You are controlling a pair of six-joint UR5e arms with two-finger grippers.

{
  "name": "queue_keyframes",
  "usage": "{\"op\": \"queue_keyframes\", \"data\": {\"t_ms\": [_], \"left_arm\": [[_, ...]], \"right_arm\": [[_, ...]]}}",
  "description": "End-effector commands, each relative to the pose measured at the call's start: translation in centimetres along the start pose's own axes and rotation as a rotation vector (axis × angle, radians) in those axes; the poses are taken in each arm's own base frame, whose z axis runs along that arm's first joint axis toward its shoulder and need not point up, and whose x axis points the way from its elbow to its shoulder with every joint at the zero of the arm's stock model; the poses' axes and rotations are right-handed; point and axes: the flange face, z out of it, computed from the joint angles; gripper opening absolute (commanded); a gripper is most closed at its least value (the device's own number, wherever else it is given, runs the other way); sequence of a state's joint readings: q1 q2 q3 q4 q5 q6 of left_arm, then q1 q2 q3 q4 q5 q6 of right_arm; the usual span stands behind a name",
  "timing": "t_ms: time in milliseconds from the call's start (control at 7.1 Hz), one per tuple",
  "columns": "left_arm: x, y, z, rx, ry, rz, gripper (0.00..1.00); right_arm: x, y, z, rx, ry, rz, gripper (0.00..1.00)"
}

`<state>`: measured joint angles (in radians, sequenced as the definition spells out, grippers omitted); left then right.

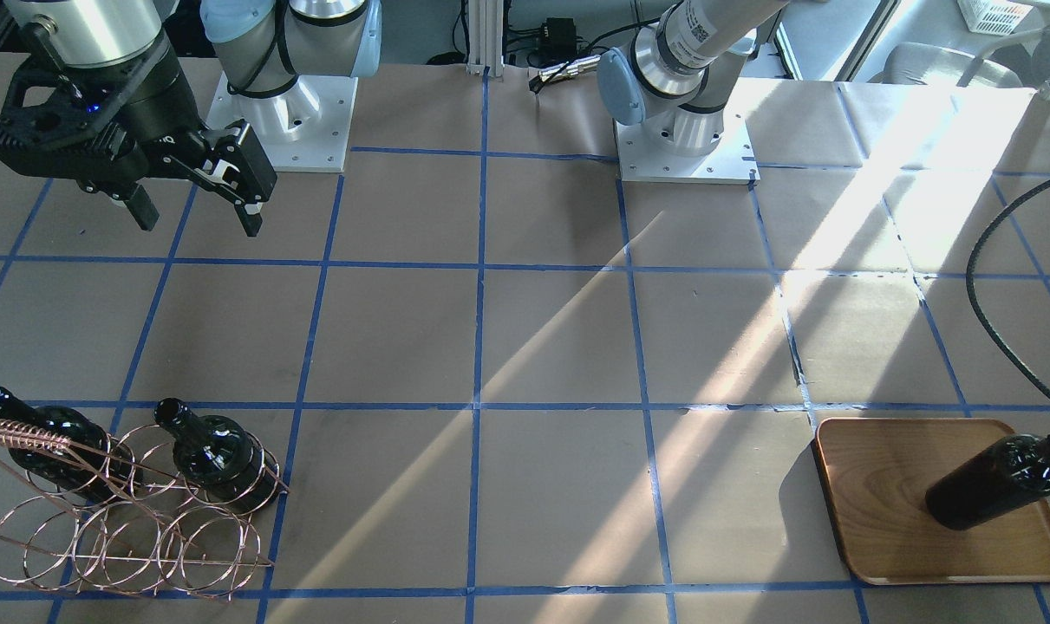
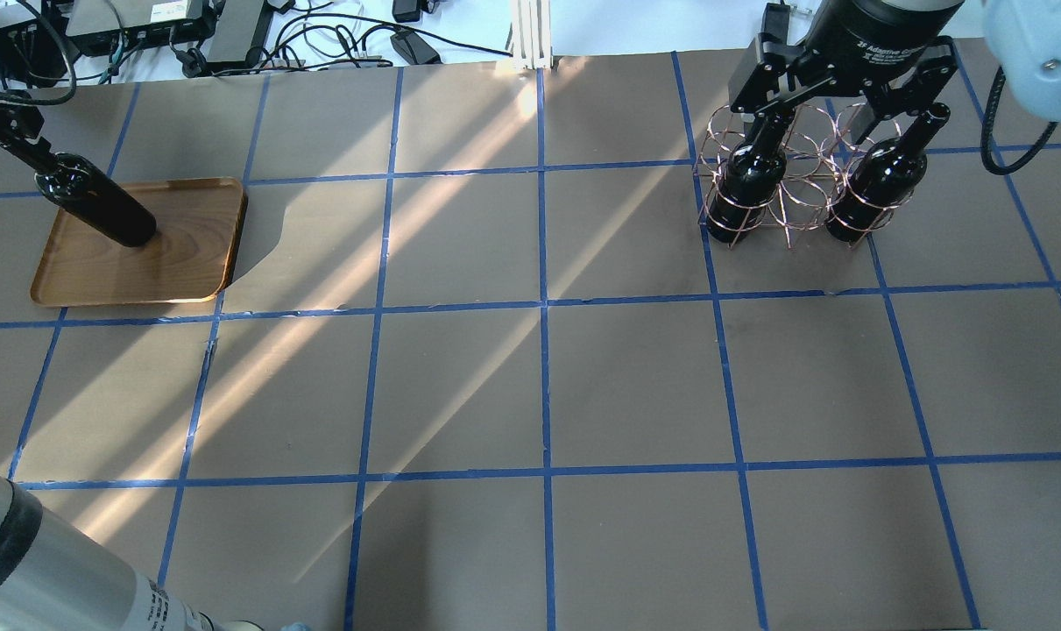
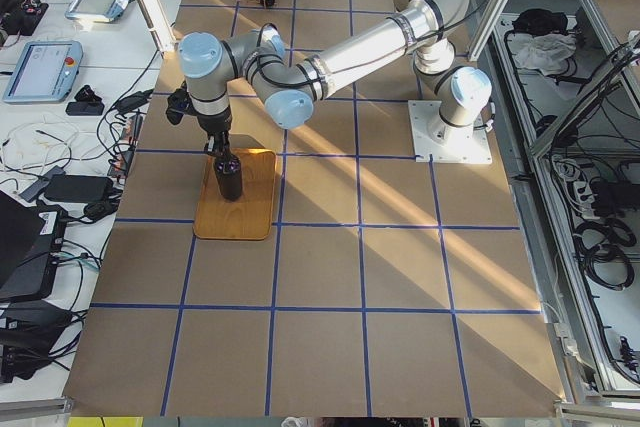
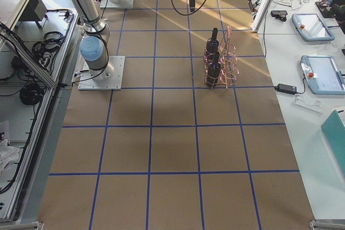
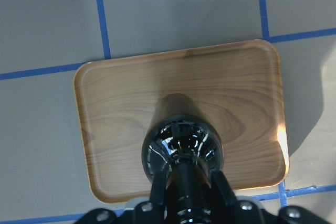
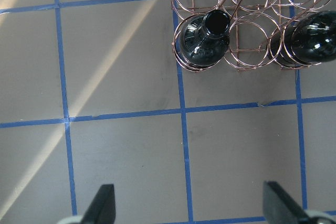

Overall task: Take wine from basket and place on tray
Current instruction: 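Lower the bottle onto the wooden tray with the left gripper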

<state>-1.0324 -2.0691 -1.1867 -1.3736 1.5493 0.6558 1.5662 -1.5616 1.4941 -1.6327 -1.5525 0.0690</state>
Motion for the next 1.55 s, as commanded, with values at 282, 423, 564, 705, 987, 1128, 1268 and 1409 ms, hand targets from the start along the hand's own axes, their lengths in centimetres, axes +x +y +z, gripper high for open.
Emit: {"op": "queue_keyframes", "data": {"t_ms": [282,423,564,705,987,1128,1268,1409], "left_arm": [[0.2,-0.1,0.6,0.009,0.024,-0.006,0.05],[0.2,-0.1,0.6,0.005,0.022,-0.004,0.05],[0.1,-0.1,0.7,-0.001,0.014,-0.004,0.1],[0.1,-0.1,0.9,0.003,0.024,-0.004,0.53],[0.5,0.2,-0.5,0.01,0.016,-0.004,0.97],[1.7,1.1,-2.7,-0.008,0.018,0.0,1.0],[3.1,2.6,-4.9,-0.048,0.043,-0.02,1.0],[4.8,4.4,-8.0,-0.069,0.052,-0.085,1.0]], "right_arm": [[0.0,0.0,0.0,-0.001,0.0,0.0,1.0],[0.0,0.0,0.0,-0.001,0.0,0.0,1.0],[0.0,0.0,0.0,-0.001,0.0,0.0,1.0],[0.0,0.0,0.0,-0.001,0.0,0.0,1.0],[0.0,0.0,0.0,-0.001,0.0,0.0,1.0],[0.0,0.0,0.0,-0.001,0.0,0.0,1.0],[0.0,0.0,0.0,0.001,0.0,0.0,1.0],[0.0,0.0,0.0,-0.001,0.0,0.0,1.0]]}}
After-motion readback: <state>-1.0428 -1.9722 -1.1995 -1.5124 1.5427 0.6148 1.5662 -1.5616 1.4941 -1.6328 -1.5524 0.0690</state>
